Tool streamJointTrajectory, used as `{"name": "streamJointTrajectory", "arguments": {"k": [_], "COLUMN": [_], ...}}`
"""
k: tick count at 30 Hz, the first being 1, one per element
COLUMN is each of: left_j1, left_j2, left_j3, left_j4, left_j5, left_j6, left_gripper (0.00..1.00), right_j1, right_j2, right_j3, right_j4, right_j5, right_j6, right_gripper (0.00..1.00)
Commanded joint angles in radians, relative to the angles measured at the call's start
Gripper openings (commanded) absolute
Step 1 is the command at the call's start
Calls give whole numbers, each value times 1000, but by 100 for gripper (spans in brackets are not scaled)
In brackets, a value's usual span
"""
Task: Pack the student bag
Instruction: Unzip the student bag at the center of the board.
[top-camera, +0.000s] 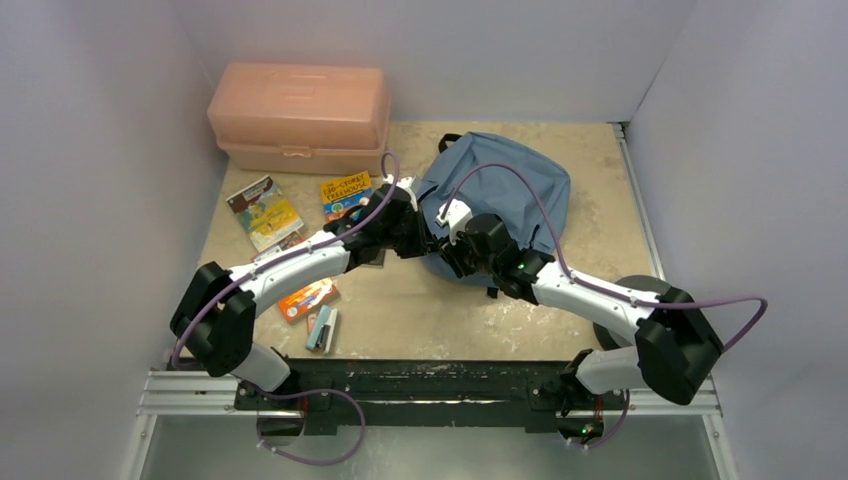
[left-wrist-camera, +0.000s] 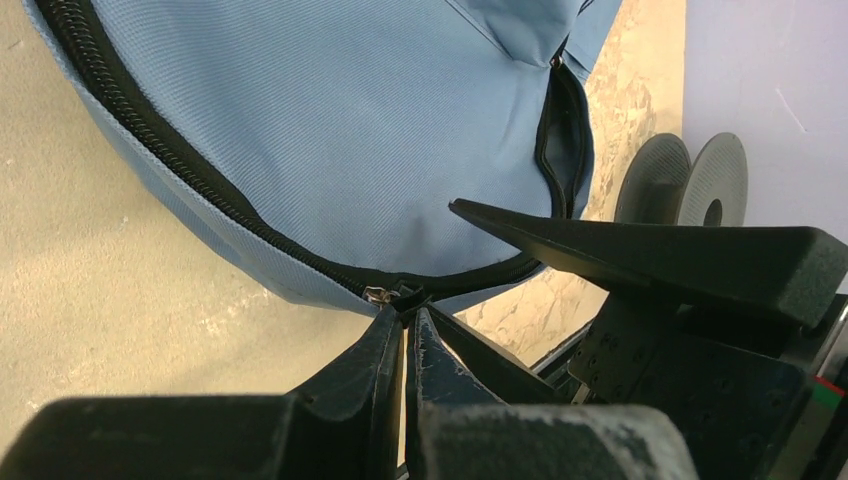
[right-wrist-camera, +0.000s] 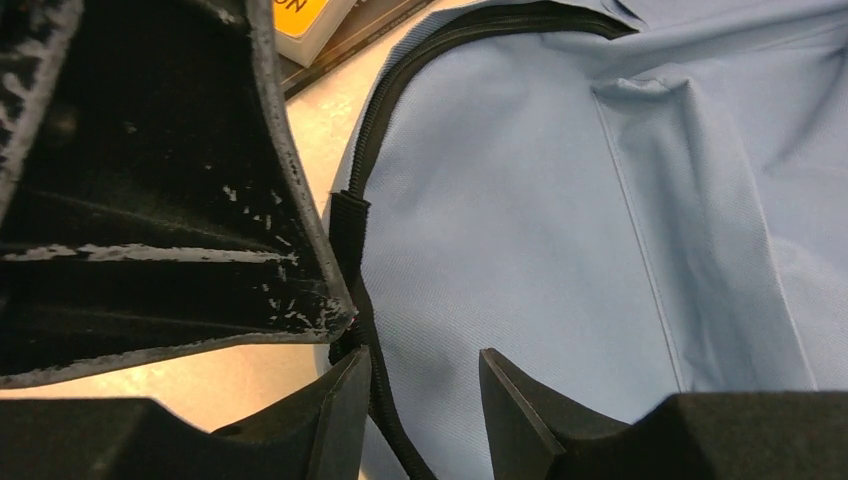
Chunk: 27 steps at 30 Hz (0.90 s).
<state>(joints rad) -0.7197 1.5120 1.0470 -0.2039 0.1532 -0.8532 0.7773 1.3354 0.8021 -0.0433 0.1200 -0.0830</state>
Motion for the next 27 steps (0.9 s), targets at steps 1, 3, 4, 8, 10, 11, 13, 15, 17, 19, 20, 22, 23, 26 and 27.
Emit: {"name": "streamJointTrajectory", "arguments": {"k": [1, 3, 4, 8, 10, 11, 13, 15, 17, 19, 20, 22, 23, 26, 27], "left_j1": [-6, -7, -7, -8, -7, -7, -8, -7, -7, -7, -8, -10, -9, -9, -11], "left_j2": [-53, -58, -60, -71, -80, -83, -89, -92, -98, -104, -108, -116, -121, -133, -135], "left_j3": [16, 11, 10, -3, -9, -10, -4, 13, 33, 48, 52, 52, 51, 54, 56], "left_j4": [53, 52, 52, 46, 46, 47, 46, 37, 29, 26, 26, 29, 32, 35, 35], "left_j5": [25, 22, 20, 12, 7, 4, 3, 6, 8, 13, 18, 27, 29, 29, 30], "left_j6": [-8, -9, -10, -7, -6, -3, 4, 9, 15, 12, 8, 1, 0, -1, -3], "left_gripper": [0, 0, 0, 0, 0, 0, 0, 0, 0, 0, 0, 0, 0, 0, 0], "right_j1": [6, 6, 7, 8, 8, 8, 8, 8, 8, 8, 8, 10, 12, 17, 19], "right_j2": [-7, -10, -18, -71, -93, -100, -110, -116, -127, -144, -155, -174, -182, -209, -217], "right_j3": [-36, -53, -62, -85, -89, -87, -83, -81, -87, -98, -103, -113, -114, -121, -121], "right_j4": [40, 52, 63, 53, 46, 34, 0, -19, -26, -27, -26, -21, -20, 2, 9], "right_j5": [74, 88, 86, 51, 53, 46, 27, 18, -3, -20, -27, -41, -44, -94, -110], "right_j6": [12, 26, 31, 42, 57, 64, 75, 111, 122, 124, 122, 110, 112, 114, 117], "right_gripper": [49, 49, 49, 50, 52, 52, 52, 52, 53, 53, 54, 54, 55, 56, 56]}}
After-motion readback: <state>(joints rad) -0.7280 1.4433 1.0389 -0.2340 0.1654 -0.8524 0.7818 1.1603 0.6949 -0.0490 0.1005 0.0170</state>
